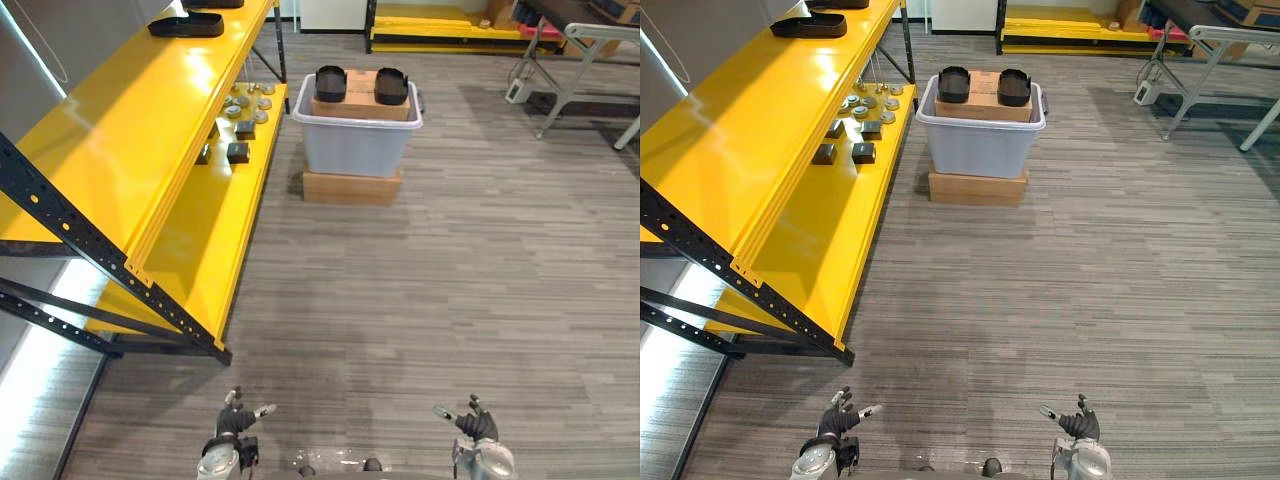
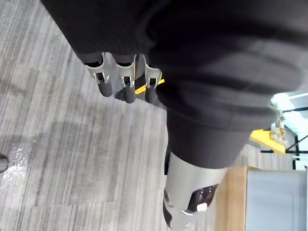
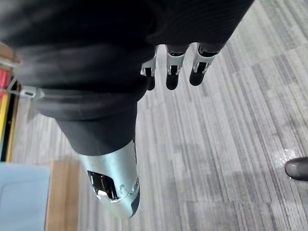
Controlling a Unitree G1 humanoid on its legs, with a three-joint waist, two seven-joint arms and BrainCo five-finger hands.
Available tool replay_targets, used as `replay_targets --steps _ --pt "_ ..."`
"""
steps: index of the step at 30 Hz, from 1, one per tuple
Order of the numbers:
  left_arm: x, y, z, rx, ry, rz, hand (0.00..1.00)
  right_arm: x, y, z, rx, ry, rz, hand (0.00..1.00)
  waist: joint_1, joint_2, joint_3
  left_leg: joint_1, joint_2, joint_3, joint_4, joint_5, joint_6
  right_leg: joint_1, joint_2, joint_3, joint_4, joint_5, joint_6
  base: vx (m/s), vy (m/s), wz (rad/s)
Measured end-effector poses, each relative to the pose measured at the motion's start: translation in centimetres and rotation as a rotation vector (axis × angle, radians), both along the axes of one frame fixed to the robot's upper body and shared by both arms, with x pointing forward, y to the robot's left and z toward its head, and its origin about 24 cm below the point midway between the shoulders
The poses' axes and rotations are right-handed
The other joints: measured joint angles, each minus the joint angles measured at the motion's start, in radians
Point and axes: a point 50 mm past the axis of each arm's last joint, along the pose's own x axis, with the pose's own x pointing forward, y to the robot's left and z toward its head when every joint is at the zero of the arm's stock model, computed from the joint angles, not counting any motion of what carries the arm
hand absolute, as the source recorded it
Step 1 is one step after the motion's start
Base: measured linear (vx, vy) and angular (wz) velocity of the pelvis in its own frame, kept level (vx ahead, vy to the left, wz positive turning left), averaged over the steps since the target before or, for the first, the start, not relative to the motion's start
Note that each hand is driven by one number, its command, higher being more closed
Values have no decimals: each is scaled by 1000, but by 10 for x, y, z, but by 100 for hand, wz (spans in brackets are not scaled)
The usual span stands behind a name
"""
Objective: Walk over and take plastic housings, then place them on the shelf
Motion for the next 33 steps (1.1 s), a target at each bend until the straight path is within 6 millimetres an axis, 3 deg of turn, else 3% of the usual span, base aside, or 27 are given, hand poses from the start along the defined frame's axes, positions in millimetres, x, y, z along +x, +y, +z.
replay_targets --steps 8,18,27,29,30,33 --pt "8 -1 7 26 -49 -33 0 5 1 2 -32 -4 53 0 -1 -3 14 17 -1 1 2 0 0 19 -2 1 -5 2 2 25 -2 -1" --pt "8 0 9 26 -58 -29 0 8 -4 4 -22 -18 25 0 -11 13 29 13 1 14 3 -4 4 0 1 27 -5 2 2 -25 -15 -5" --pt "-4 8 7 8 -48 57 0 20 -3 8 -20 -35 26 0 -18 28 55 -38 32 119 68 -73 20 -76 31 138 32 5 2 -22 1 -39" --pt "-2 12 10 13 -63 78 0 22 -3 9 -20 -40 27 0 -18 29 57 -55 37 133 97 -98 22 -98 36 151 58 -10 8 85 37 -31" --pt "3 14 14 16 -88 85 0 24 -4 10 -22 -45 28 0 -18 32 61 -67 38 141 123 -117 24 -133 37 163 126 -48 14 102 46 -18" --pt "10 14 19 20 -123 80 0 28 -6 12 -27 -55 27 0 -24 35 75 -62 19 151 170 -158 48 -264 21 157 447 -168 61 100 60 -6"
